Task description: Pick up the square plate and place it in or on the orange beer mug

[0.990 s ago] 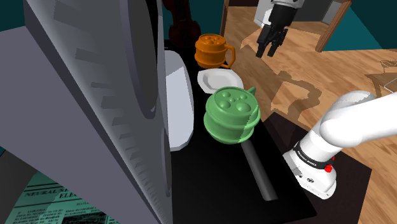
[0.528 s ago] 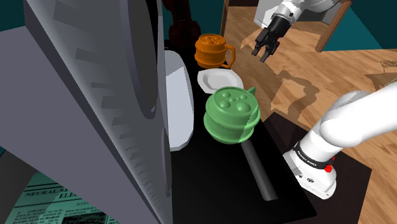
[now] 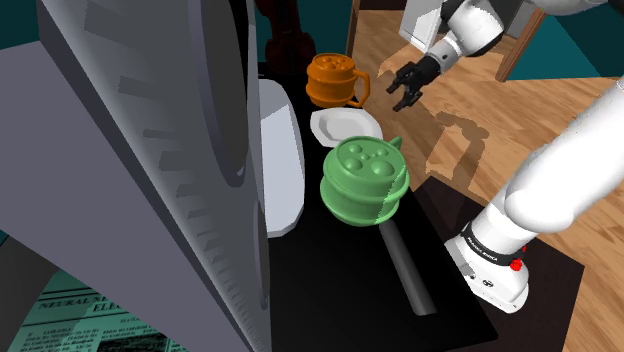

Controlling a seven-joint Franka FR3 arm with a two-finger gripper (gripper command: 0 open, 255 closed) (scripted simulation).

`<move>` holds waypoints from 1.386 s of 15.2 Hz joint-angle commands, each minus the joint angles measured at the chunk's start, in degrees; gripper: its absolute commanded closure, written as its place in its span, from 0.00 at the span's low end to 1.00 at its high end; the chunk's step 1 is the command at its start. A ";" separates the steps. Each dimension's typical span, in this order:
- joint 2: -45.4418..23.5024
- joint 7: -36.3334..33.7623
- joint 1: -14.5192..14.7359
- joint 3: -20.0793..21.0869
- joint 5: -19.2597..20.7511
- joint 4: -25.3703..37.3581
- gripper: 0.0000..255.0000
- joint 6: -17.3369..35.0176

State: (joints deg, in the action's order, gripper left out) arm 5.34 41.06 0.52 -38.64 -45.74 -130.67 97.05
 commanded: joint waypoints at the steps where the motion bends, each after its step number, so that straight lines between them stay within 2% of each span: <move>1: -8.39 6.14 -0.52 -2.58 -8.05 2.68 0.00 -4.74; 3: -17.07 10.89 -2.87 -2.84 -15.35 5.70 0.00 -10.58; 4: -20.08 12.26 -4.15 -2.33 -17.80 6.83 0.00 -12.66; 12: -19.26 12.56 -1.68 0.01 -20.47 3.65 0.00 -8.23; 19: -19.26 12.56 -1.69 0.00 -20.46 3.65 0.00 -8.24; 20: -19.26 12.56 -1.69 0.00 -20.46 3.65 1.00 -8.24; 21: -19.26 12.56 -1.69 0.00 -20.46 3.65 1.00 -8.24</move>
State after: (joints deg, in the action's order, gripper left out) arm -13.91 53.62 -1.16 -38.63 -66.20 -127.02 88.81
